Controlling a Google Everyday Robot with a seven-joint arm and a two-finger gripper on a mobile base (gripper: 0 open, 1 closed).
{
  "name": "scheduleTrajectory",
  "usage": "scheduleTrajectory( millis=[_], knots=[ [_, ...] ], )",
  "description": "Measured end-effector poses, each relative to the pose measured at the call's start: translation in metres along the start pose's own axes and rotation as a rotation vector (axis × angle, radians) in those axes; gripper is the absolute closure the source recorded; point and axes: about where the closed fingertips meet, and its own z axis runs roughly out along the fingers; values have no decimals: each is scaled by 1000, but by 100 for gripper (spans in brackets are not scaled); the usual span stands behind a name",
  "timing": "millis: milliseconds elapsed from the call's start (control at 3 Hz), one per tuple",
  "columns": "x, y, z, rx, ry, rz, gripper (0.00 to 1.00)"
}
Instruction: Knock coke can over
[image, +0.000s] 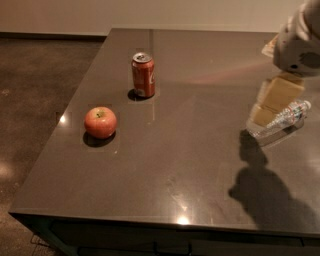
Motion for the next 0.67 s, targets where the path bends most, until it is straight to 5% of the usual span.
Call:
scheduleTrajectory(
  millis=[667],
  knots=[
    [-63,-60,60,37,-98,157,0]
  ],
)
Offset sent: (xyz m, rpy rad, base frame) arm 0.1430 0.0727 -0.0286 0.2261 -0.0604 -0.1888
